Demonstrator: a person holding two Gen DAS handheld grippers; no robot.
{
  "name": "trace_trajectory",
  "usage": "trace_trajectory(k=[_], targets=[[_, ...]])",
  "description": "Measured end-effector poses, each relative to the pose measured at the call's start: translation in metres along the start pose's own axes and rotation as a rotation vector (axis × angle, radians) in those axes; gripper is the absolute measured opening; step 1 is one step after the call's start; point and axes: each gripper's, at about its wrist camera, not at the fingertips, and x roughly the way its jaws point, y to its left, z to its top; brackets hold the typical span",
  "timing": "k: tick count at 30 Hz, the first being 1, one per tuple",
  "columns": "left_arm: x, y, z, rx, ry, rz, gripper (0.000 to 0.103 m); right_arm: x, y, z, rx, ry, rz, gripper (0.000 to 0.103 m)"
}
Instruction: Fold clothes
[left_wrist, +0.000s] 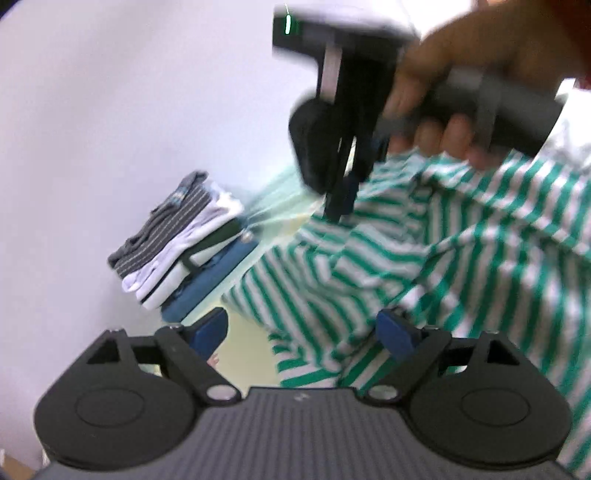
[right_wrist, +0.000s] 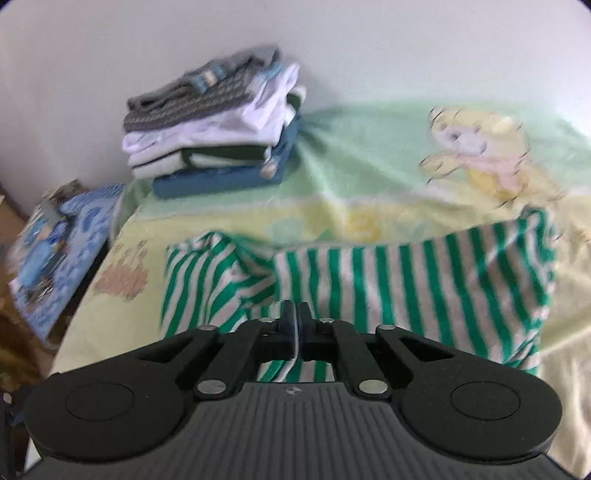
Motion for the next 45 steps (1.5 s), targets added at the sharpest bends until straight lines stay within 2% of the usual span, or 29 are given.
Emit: trace_trajectory(k=[1,2,4,6,8,9,10,12,15,17,21,27,33,45], targets=[[-0.006,-0.004,0.004,-0.004,-0.015,-0.023,0.091,0.005,0.000,-0.002,0.009,0.023,-0.002,0.032],[-0.007,-0.006,0.008,-0.011,-0.028,-0.050,0.092,0.009,-0.001,-0.004,0.019,0.048,-0.001,0.039],[0.000,-0.019,0.016,0.002,-0.030,-0.083,0.093,0.015,-0.004,-0.008,0.060,0.072,0.023,0.041],[0.013,-0.036,0.022,0.036,-0.017,-0.080,0.092,0.020,-0.007,-0.010,0.102,0.085,0.037,0.040],[0.032,-0.046,0.025,0.041,0.037,-0.077,0.080,0.022,-0.006,-0.009,0.108,0.090,0.051,0.030],[0.040,-0.048,0.025,0.033,0.062,-0.085,0.076,0.022,-0.005,-0.009,0.106,0.100,0.060,0.011],[0.045,-0.049,0.025,0.027,0.077,-0.084,0.073,0.023,-0.005,-0.009,0.104,0.110,0.065,0.006],[0.051,-0.047,0.026,0.003,0.093,-0.087,0.069,0.020,-0.005,-0.008,0.104,0.108,0.076,0.004],[0.057,-0.040,0.031,-0.045,0.114,-0.115,0.046,0.011,-0.009,-0.006,0.106,0.071,0.108,0.004],[0.060,-0.037,0.035,-0.068,0.130,-0.115,0.007,0.005,-0.013,-0.004,0.112,0.046,0.119,0.004],[0.059,-0.027,0.046,-0.126,0.132,-0.124,0.007,-0.011,-0.012,0.004,0.046,-0.035,0.089,0.004],[0.053,-0.021,0.071,-0.175,0.078,-0.117,0.005,-0.037,-0.025,0.019,0.019,-0.120,0.079,0.004],[0.056,-0.031,0.101,-0.173,0.050,-0.126,0.005,-0.059,-0.048,0.026,0.023,-0.179,0.057,0.004],[0.072,-0.073,0.114,-0.122,0.082,-0.178,0.005,-0.054,-0.100,0.008,0.099,-0.156,-0.021,0.004]])
